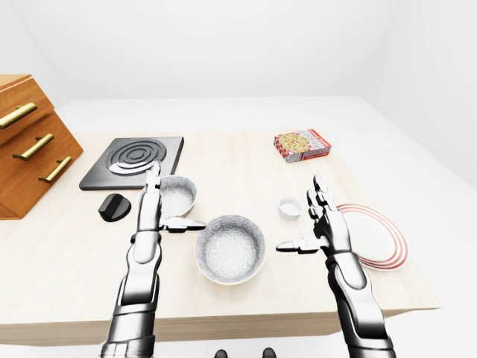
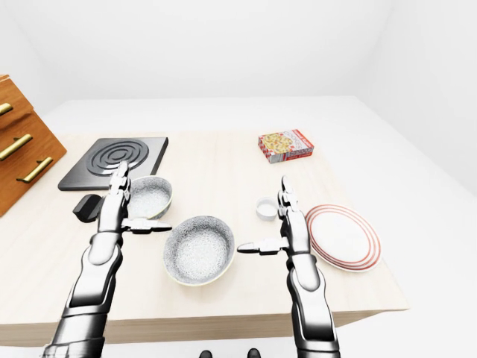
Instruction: Pick the akita bowl from table center and place it on the plate.
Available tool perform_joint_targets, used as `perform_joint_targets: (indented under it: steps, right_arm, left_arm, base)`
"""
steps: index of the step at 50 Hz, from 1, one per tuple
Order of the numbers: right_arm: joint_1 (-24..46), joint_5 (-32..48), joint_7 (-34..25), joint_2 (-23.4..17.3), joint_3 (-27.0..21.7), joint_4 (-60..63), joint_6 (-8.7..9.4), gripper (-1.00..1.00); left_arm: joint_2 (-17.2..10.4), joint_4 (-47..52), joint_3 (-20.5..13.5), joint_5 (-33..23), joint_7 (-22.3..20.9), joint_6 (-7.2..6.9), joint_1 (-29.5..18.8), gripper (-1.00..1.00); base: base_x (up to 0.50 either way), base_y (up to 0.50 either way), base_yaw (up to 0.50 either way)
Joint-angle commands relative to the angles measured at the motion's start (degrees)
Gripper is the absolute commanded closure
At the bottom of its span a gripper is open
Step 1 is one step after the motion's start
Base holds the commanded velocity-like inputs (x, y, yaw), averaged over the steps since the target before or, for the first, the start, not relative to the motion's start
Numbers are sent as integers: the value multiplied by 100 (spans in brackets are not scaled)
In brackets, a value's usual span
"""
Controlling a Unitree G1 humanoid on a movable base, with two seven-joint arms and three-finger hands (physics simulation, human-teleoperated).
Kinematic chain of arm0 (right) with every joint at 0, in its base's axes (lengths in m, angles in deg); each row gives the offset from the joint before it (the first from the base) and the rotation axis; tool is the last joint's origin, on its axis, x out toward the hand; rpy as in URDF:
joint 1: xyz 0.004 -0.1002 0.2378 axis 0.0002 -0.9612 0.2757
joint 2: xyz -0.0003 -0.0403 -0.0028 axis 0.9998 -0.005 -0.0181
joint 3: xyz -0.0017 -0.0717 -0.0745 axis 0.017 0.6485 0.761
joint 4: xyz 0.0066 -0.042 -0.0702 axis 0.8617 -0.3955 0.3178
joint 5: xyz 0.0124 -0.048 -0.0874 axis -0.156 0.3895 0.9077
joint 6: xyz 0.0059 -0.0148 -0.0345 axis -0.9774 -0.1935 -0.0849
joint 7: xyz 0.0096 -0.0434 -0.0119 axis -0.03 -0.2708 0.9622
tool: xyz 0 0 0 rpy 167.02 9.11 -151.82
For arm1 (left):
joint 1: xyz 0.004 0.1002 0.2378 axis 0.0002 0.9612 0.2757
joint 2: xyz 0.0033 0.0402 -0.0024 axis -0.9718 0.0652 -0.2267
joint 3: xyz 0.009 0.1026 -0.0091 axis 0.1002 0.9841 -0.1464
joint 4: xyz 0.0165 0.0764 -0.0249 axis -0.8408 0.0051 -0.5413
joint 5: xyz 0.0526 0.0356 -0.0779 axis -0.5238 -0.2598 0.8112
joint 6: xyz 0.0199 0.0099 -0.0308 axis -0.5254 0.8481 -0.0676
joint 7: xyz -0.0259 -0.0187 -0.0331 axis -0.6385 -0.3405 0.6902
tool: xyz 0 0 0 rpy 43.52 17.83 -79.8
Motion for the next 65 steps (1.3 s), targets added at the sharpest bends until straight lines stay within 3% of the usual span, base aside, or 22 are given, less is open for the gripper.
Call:
perform_joint_targets:
  steps: [1,14,25,33,39,47,65]
  right_arm:
    - [113,-59,-25,-30,-70,44,63,-100]
    - [71,-124,-64,-35,-125,31,63,-100]
    - [50,-94,-31,-21,-87,-18,61,-100]
    - [39,-89,-18,-20,-90,-48,23,-100]
    - [7,-82,-20,-20,-83,-73,-18,-100]
    - [-21,-75,-30,-20,-89,-58,-22,-100]
    - [-63,-96,-72,-28,-123,-19,-14,-100]
  left_arm:
    - [-708,-1168,-87,-1262,262,-24,-1151,-100]
    - [-1078,-2959,169,-2814,792,818,-1805,-100]
    - [-1170,-4138,439,-3718,1288,818,-2165,-100]
    - [-1134,-4831,506,-3825,1277,818,-2286,-100]
    - [-1142,-5946,740,-4087,1816,818,-2579,-100]
    - [-1115,-6511,953,-4370,2107,818,-2880,-100]
    - [-933,-7146,1115,-5019,2057,818,-3411,-100]
  base:
    - [0,0,0]
    - [0,0,0]
    - [0,0,0]
    - [0,0,0]
    - [0,0,0]
    - [0,0,0]
    - [0,0,0]
